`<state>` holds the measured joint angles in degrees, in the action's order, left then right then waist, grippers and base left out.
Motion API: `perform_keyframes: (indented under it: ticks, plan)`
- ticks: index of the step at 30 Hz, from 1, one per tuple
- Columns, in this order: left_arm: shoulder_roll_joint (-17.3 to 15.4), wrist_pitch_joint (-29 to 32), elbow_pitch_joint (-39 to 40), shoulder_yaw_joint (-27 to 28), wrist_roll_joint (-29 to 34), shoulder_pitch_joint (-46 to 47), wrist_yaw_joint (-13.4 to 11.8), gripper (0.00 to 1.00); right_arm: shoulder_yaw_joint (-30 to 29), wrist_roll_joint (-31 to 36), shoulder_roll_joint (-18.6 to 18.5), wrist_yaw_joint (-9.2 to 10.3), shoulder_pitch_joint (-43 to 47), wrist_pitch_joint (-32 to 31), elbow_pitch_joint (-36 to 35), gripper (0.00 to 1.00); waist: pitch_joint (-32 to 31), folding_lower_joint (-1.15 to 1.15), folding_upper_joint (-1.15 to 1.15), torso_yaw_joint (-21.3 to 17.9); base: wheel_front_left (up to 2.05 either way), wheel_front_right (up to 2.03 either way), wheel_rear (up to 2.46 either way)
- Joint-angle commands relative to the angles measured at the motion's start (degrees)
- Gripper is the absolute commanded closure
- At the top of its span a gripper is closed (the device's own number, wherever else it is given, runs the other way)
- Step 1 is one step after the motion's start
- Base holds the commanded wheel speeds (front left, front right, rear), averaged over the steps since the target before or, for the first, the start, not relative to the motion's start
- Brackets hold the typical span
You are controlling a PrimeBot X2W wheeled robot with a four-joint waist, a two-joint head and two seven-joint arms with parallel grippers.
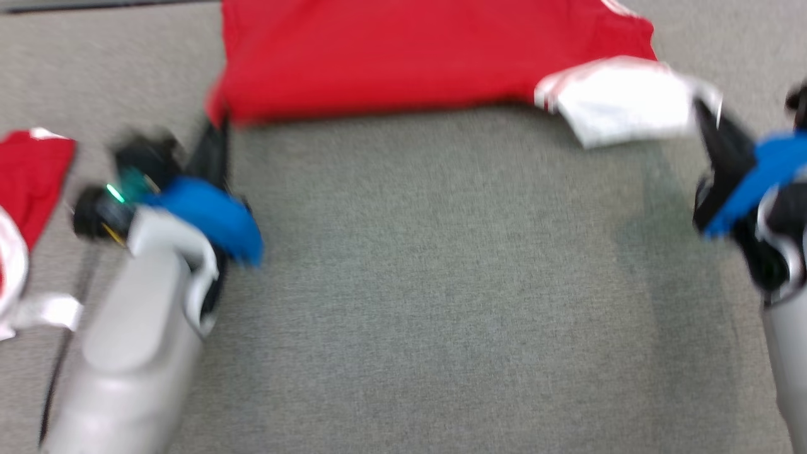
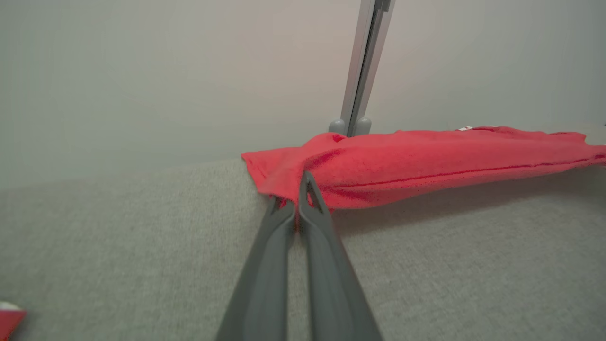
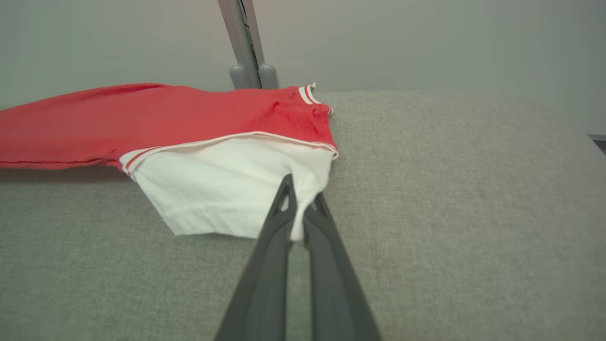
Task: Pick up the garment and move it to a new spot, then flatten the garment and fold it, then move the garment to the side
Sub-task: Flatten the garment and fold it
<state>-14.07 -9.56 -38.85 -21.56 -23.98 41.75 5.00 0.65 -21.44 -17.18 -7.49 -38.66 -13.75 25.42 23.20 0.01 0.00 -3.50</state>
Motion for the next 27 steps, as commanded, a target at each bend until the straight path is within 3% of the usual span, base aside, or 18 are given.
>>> perform_keyframes:
  ticks: [1, 5, 9, 16, 21, 27]
  plan:
    - [-0.4, 0.0, -0.1, -0.6, 0.9, -1.3, 0.0, 1.00, -0.5, -0.5, -0.6, -0.01, 1.7, -0.7, -1.2, 1.00, -1.0, -0.01, 0.00, -0.5, 0.00, 0.00, 0.00]
    - [0.8, 2.1, -1.7, -4.6, 1.4, -10.2, 0.5, 1.00, -4.6, -1.1, 1.4, 0.00, 15.3, -8.8, -11.2, 1.00, -5.9, -0.01, 0.00, 0.0, 0.00, 0.00, 0.00]
    - [0.8, 6.0, 0.1, -5.4, -0.7, -18.7, -0.4, 1.00, -9.3, 0.2, 5.8, -0.01, 28.4, -18.4, -23.0, 1.00, -10.4, -0.01, 0.00, 0.9, 0.00, 0.00, 0.00]
    - [-3.9, 18.1, 11.6, -4.7, -4.5, -30.9, -2.8, 1.00, -14.9, 2.4, 12.2, -0.01, 45.0, -33.4, -40.8, 1.00, -14.4, -0.01, 0.00, 2.2, 0.00, 0.00, 0.00]
    - [-8.6, 29.0, 25.9, -3.7, -8.0, -38.6, -5.5, 1.00, -17.1, 1.8, 13.9, -0.01, 51.4, -40.3, -49.5, 1.00, -14.4, -0.01, 0.00, 2.3, 0.00, 0.00, 0.00]
    - [-13.4, 37.5, 41.1, -2.2, -9.6, -41.8, -8.5, 1.00, -16.6, 4.1, 13.5, -0.01, 48.2, -39.3, -53.3, 1.00, -12.9, -0.01, 0.00, 1.9, 0.00, 0.00, 0.00]
